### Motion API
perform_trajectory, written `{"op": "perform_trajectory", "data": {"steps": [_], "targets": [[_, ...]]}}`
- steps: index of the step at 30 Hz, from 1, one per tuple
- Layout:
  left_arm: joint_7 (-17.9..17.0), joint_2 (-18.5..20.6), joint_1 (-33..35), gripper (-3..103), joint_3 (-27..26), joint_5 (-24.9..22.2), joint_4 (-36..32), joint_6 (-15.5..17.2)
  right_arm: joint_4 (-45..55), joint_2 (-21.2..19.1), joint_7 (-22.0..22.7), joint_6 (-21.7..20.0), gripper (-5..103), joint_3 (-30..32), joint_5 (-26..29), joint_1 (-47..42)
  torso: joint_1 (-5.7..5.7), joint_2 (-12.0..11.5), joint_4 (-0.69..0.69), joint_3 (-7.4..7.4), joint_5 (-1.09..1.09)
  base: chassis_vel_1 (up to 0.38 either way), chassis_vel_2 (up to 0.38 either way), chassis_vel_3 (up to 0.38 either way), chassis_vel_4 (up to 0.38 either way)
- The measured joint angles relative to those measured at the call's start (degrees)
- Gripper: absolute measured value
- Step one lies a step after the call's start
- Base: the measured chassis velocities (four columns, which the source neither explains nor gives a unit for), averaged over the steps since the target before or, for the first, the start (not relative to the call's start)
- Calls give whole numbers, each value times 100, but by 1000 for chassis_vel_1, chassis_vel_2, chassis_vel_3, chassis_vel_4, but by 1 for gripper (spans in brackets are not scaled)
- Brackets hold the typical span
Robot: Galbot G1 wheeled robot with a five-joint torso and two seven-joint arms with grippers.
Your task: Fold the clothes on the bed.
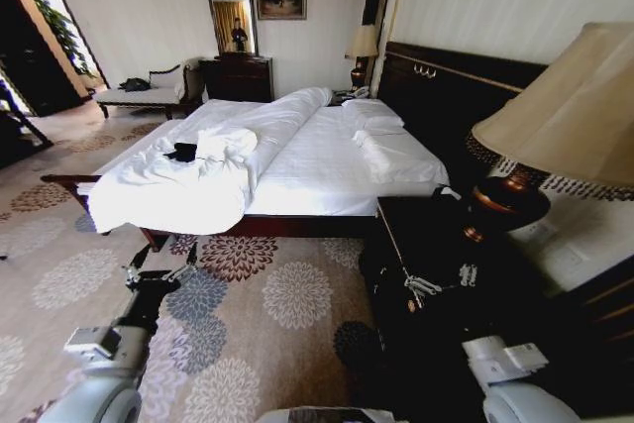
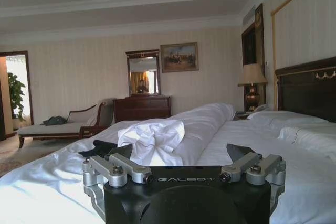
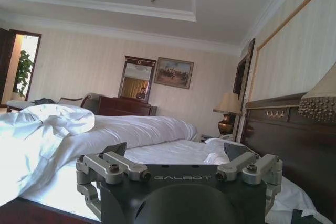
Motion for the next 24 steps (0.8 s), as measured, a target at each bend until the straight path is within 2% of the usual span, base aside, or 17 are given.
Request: {"op": "perform_trajectory", "data": {"steps": [13, 24], "targets": [[2, -86, -36, 100, 133, 229, 278, -141, -212, 193, 353, 495, 100, -40, -283, -45, 0, 0, 0, 0, 0, 0, 0, 0, 0], [20, -168, -11, 100, 177, 537, 366, -230, -351, 226, 121, 738, 100, -46, -463, -19, 0, 0, 0, 0, 0, 0, 0, 0, 0]]}}
